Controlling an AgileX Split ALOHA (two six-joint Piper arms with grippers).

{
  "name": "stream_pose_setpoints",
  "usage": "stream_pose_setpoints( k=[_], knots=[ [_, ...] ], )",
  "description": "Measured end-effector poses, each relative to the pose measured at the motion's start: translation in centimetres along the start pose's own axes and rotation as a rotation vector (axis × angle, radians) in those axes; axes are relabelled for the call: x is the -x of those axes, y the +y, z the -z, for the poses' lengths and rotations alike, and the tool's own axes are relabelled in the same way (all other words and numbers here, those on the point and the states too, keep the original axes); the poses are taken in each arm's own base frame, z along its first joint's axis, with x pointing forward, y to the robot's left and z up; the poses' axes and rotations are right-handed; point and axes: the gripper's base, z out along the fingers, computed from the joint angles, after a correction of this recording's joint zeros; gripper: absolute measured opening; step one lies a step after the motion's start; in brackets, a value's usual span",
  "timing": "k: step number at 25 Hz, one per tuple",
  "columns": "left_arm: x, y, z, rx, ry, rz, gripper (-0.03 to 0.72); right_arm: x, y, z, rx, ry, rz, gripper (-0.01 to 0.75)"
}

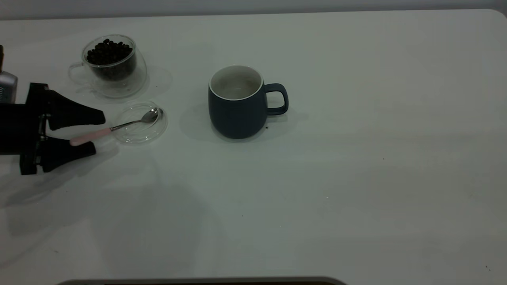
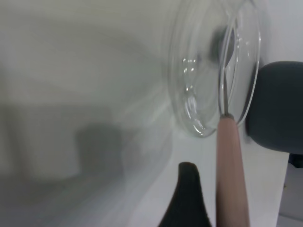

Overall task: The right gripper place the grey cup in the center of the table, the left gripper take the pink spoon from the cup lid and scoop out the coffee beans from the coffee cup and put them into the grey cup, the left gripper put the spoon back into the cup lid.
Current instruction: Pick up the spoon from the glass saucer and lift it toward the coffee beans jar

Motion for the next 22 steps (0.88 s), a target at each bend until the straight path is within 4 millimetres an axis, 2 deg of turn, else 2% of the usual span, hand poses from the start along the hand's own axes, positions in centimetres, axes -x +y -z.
stream_pose_setpoints(
  k=[8,16,22],
  knots=[
    [0.3,-0.2,-0.1,-0.025,-0.041,-0.006,0.646,0.0,0.0,0.0,0.000,0.000,0.000,0.591],
    [0.3,-0.2,-0.1,-0.033,-0.043,-0.007,0.489,0.0,0.0,0.0,0.000,0.000,0.000,0.591],
    [1.4,-0.4,-0.2,-0.041,-0.060,-0.037,0.372,0.0,0.0,0.0,0.000,0.000,0.000,0.591]
  ],
)
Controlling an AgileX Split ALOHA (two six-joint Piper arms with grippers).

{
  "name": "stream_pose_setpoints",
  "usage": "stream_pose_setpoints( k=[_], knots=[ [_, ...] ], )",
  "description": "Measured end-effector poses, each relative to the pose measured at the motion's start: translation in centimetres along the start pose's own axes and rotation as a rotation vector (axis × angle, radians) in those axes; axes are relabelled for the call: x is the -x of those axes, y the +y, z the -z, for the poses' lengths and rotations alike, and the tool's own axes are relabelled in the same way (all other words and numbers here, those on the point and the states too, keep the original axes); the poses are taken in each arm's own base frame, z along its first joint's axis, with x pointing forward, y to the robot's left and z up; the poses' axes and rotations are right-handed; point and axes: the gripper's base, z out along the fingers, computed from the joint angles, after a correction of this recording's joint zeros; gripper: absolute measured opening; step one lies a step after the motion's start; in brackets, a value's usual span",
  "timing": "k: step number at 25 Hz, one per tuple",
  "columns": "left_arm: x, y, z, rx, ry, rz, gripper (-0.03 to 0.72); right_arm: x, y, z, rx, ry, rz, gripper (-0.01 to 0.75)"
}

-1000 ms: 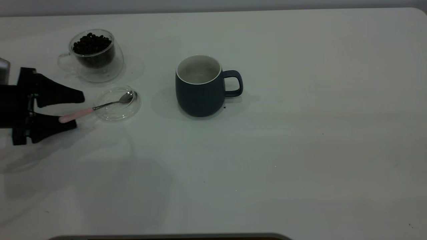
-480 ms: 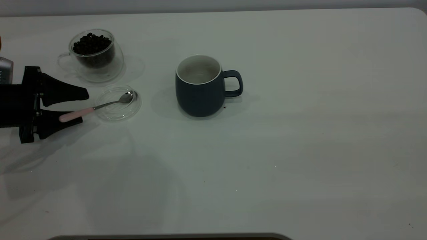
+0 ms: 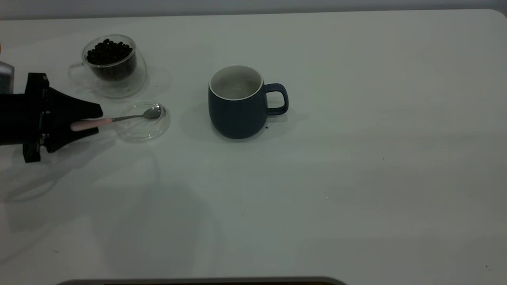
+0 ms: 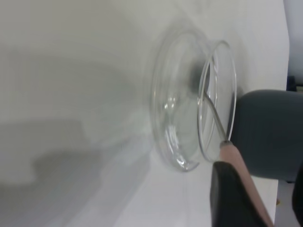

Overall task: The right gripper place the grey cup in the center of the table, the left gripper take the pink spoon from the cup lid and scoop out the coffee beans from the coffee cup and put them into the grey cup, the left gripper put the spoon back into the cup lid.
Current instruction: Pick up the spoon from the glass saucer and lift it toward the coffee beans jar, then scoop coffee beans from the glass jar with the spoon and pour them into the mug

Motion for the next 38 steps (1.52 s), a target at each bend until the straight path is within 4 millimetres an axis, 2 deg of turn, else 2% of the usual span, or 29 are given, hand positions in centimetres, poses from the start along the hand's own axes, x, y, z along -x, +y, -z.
stream_pose_setpoints(
  k=[11,22,30,38],
  knots=[
    [0.4,0.2,0.0,0.024,-0.004,-0.007,0.132,0.0,0.0,0.0,0.000,0.000,0.000,0.591],
    [1.2,0.2,0.8,0.053,-0.019,-0.054,0.121,0.0,0.0,0.0,0.000,0.000,0.000,0.591],
    [3.0,-3.2,3.4,0.060,0.030,-0.170,0.121,0.0,0.0,0.0,0.000,0.000,0.000,0.591],
    [6.0,-8.3,6.1,0.075,0.187,-0.324,0.121,0.0,0.0,0.0,0.000,0.000,0.000,0.591]
  ],
)
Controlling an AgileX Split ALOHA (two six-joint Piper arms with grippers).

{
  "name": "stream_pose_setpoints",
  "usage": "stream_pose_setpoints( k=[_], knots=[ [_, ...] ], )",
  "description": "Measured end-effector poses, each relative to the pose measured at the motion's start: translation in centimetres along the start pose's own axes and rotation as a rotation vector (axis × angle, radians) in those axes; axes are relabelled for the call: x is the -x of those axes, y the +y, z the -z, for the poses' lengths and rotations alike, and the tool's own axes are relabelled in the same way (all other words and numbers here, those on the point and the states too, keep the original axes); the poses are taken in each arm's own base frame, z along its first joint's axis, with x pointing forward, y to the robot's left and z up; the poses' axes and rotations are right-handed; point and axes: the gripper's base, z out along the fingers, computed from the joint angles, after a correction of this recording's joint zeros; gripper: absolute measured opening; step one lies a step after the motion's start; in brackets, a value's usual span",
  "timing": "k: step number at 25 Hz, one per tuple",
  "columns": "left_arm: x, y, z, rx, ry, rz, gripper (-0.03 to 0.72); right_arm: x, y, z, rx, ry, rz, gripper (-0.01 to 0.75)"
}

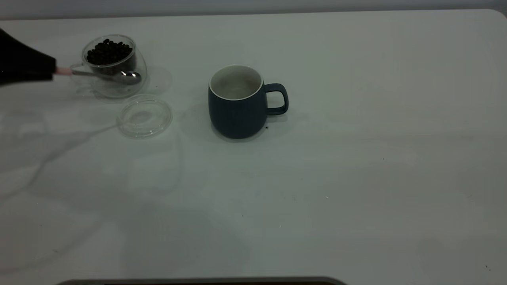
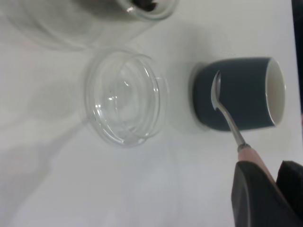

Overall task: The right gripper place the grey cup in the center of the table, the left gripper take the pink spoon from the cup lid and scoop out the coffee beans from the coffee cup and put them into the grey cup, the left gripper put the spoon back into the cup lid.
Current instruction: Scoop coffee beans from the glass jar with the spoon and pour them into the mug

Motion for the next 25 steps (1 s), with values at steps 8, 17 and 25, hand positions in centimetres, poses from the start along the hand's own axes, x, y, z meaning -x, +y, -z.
stream_pose_setpoints(
  k=[8,17,25],
  knots=[
    [5.8,-2.3,2.1,0.166,0.141,-0.154,0.121,0.0,0.0,0.0,0.001,0.000,0.000,0.591],
    [10.0,-2.0,2.1,0.180,0.146,-0.228,0.121,0.0,0.0,0.0,0.001,0.000,0.000,0.591],
    [11.6,0.6,0.5,0.182,0.098,-0.308,0.121,0.0,0.0,0.0,0.001,0.000,0.000,0.591]
  ],
)
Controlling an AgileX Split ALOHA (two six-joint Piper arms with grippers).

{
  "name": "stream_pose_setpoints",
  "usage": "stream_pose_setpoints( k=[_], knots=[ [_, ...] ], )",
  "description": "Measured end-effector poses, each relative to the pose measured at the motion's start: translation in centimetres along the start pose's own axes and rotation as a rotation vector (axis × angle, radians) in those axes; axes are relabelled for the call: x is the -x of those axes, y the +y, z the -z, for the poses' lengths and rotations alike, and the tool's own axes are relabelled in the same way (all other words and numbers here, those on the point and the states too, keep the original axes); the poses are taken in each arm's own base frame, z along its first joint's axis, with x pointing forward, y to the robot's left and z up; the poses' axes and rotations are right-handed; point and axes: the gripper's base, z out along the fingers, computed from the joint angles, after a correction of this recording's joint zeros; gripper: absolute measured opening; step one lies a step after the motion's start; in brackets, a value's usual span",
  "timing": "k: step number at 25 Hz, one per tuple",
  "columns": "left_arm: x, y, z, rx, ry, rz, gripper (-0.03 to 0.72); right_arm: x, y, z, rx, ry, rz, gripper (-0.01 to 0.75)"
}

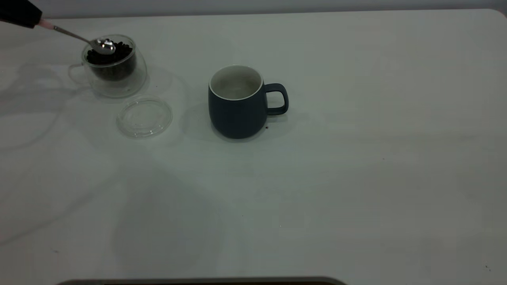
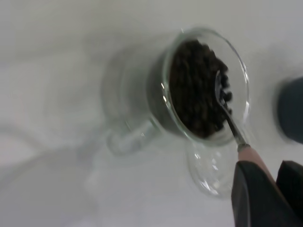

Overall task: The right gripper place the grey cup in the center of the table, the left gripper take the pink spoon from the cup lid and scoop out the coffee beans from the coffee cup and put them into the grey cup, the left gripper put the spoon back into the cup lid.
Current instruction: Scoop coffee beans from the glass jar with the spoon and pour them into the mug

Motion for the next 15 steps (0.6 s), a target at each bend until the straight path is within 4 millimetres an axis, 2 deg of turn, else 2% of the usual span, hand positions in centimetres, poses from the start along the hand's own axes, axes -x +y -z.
stream_pose_setpoints(
  k=[7,15],
  knots=[
    [0.67,0.29,-0.05,0.028,-0.075,-0.119,0.121,0.00,0.00,0.00,0.000,0.000,0.000,0.591],
    [0.15,0.73,-0.90,0.009,-0.061,-0.212,0.121,0.00,0.00,0.00,0.000,0.000,0.000,0.591]
  ],
)
